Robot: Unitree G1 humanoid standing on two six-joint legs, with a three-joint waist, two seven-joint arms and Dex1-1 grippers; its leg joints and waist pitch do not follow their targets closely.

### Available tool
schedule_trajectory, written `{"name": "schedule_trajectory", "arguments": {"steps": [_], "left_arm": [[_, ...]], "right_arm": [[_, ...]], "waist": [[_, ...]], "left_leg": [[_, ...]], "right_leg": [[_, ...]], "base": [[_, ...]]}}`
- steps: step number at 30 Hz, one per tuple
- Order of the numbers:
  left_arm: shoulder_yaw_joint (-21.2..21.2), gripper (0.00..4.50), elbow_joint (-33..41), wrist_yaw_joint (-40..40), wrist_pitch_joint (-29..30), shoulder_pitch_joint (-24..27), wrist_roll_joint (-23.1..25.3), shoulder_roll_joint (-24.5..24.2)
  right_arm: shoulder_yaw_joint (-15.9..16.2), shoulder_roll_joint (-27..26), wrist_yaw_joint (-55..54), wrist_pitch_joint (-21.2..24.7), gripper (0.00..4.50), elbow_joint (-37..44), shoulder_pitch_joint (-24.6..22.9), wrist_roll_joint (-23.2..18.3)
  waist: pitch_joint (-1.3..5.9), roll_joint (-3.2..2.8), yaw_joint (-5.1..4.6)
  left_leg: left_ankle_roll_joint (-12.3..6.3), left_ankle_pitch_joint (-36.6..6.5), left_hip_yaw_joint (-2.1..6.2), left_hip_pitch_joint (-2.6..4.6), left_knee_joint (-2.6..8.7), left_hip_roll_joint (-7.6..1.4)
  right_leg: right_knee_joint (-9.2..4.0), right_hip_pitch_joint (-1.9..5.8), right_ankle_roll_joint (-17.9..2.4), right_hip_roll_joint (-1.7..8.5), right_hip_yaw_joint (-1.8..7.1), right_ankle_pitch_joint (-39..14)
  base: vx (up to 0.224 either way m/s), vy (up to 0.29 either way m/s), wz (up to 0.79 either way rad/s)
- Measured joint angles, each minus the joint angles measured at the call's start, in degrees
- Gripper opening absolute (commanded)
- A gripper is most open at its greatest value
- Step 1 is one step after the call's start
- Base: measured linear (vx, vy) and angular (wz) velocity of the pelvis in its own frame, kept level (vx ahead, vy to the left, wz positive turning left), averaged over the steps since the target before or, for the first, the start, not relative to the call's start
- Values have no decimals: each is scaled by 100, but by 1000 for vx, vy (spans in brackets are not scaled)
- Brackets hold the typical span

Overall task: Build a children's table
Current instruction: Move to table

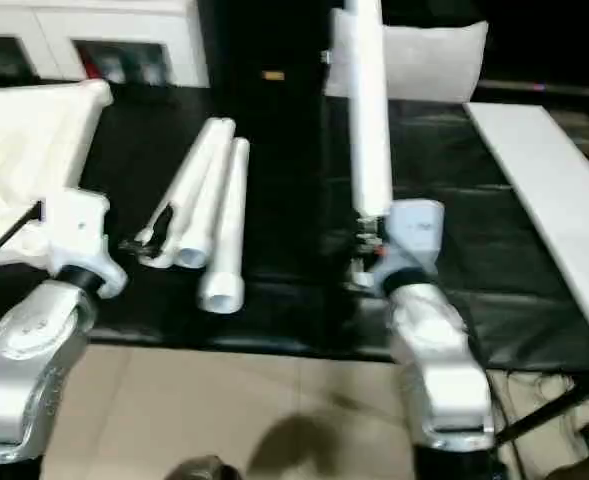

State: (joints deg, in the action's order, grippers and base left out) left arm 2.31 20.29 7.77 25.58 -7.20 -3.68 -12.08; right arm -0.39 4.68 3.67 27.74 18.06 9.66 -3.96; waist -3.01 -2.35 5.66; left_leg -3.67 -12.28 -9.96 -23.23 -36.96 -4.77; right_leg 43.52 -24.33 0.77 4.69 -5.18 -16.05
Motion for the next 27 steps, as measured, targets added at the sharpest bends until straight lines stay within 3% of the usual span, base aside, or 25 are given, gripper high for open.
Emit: {"name": "schedule_trajectory", "arguments": {"steps": [1,2,3,4,5,6,7,8,9,10,11,13,14,15,16,17,18,19,20,21,22,23,24,25,27], "left_arm": [[0,440,1,4,-24,-5,0,-1],[-34,440,-17,12,-57,1,2,53],[-140,440,-26,26,-63,-11,-3,89],[-195,440,-8,34,-76,14,-2,107],[-203,440,-22,36,-75,51,1,94],[-207,440,-23,40,-74,45,3,88],[-224,440,-21,54,-76,30,3,88],[-234,440,-20,68,-92,-5,5,69],[-223,440,-12,69,-99,13,7,37],[-196,440,-27,68,-100,39,11,-2],[-139,440,-41,68,-96,80,14,-50],[-85,440,-39,66,-102,75,21,-64],[-81,440,-32,66,-113,73,31,-71],[-84,440,-33,66,-112,73,39,-71],[-91,440,-35,66,-111,73,47,-65],[-199,440,-68,73,-91,83,53,25],[-278,440,-56,73,-91,79,53,59],[-303,440,-51,68,-89,119,57,77],[-302,440,-51,60,-90,122,61,76],[-304,440,-21,56,-91,109,61,81],[-297,440,-23,47,-97,80,63,73],[-284,440,-33,26,-89,107,68,74],[-241,440,-33,11,-89,135,83,66],[-211,440,-34,6,-89,140,104,63],[-151,440,-35,-16,-95,139,117,66]], "right_arm": [[-6,-4,-6,-59,189,15,-20,2],[-29,5,-6,-123,189,28,-82,4],[-61,6,-10,-134,189,26,-165,5],[-125,19,-15,-133,189,-19,-183,8],[-152,10,-16,-133,189,-31,-201,8],[-153,12,-14,-145,189,-15,-200,7],[-160,24,-15,-157,189,-11,-200,7],[-172,26,-19,-176,189,-21,-196,8],[-163,6,-18,-163,189,-32,-237,7],[-139,-41,-19,-153,189,-47,-241,6],[-40,-77,-1,-150,189,-54,-238,-1],[67,-90,12,-158,189,-48,-231,-2],[68,-66,24,-167,189,-46,-186,-1],[66,-41,34,-167,189,-43,-134,0],[59,-10,41,-168,189,-33,-117,1],[1,79,52,-165,189,-45,-161,5],[-46,105,50,-154,189,-88,-182,10],[-113,126,50,-119,189,-165,-184,14],[-167,150,49,-105,189,-158,-188,15],[-186,175,52,-104,189,-109,-164,14],[-205,188,53,-105,189,-87,-141,13],[-195,158,54,-96,189,-78,-123,10],[-125,137,64,-93,189,-78,-105,4],[-39,103,84,-93,189,-74,-93,-11],[37,99,127,-95,189,-62,-59,-17]], "waist": [[-2,64,-12],[-21,215,-32],[-4,159,-12],[-5,141,-12],[-14,137,-50],[-30,160,-100],[-28,147,-142],[-23,17,-229],[-27,26,-317],[-36,44,-406],[-66,-15,-471],[-56,10,-532],[-39,50,-517],[-39,117,-512],[-22,220,-494],[-32,246,-428],[1,188,-338],[-7,177,-292],[-10,162,-291],[10,56,-300],[-1,3,-340],[-10,-15,-388],[-20,-39,-380],[-34,-58,-365],[-29,3,-341]], "left_leg": [[-46,29,-85,-2,27,89],[-94,27,-183,-65,26,201],[-89,-47,-40,-153,-276,231],[81,-131,363,-300,-851,289],[342,-223,710,-287,-1211,250],[554,-310,809,-179,-1117,117],[633,-361,827,-32,-865,-75],[840,-462,783,149,-470,-321],[717,-395,661,146,-388,-299],[603,-332,617,173,-313,-249],[444,-241,600,185,-200,-175],[260,-132,517,227,-59,-64],[167,-77,420,222,17,43],[105,-40,329,214,49,153],[74,-19,198,194,98,317],[28,-64,148,101,-28,381],[51,-183,305,2,-346,399],[182,-230,640,-110,-893,366],[429,-260,788,-36,-812,142],[507,-275,813,125,-349,-130],[737,-284,721,136,-275,-229],[641,-259,722,99,-249,-186],[620,-253,725,90,-241,-175],[620,-254,721,81,-239,-143],[616,-255,684,73,-239,-80]], "right_leg": [[-88,20,60,-53,-33,-36],[-175,30,-39,-30,102,-13],[-197,-1,-64,10,138,-2],[-212,-6,-36,33,185,52],[-280,29,31,152,166,130],[-336,54,69,241,147,180],[-412,77,117,280,134,254],[-522,153,164,313,112,326],[-640,179,160,304,146,334],[-725,186,-31,279,222,225],[-612,152,-338,262,220,21],[-140,140,-360,124,57,-57],[-76,175,-302,-18,-64,-88],[-125,225,-280,-91,-90,-98],[-314,304,-250,-140,-13,-93],[-306,239,-110,-56,156,-49],[-316,213,-84,-38,240,-5],[-371,218,-15,17,291,69],[-460,240,40,71,283,143],[-508,244,24,55,245,208],[-539,254,14,65,253,232],[-644,246,-152,-1,353,229],[-661,272,-278,-32,376,208],[-664,313,-291,-32,345,211],[-795,414,-197,31,345,307]], "base": [[-93,120,-12],[-93,120,-12],[-116,139,-4],[-110,175,-20],[-110,175,-20],[-93,210,-36],[-89,280,-16],[-89,280,-16],[-92,287,6],[-88,299,11],[-88,299,11],[-78,281,4],[-78,257,4],[-79,213,-8],[-105,192,-3],[-124,308,-19],[-79,210,-12],[-55,214,-23],[-36,97,-7],[-78,204,-4],[-91,231,21],[-91,231,21],[-89,262,18],[-63,216,5],[-54,171,9]]}}
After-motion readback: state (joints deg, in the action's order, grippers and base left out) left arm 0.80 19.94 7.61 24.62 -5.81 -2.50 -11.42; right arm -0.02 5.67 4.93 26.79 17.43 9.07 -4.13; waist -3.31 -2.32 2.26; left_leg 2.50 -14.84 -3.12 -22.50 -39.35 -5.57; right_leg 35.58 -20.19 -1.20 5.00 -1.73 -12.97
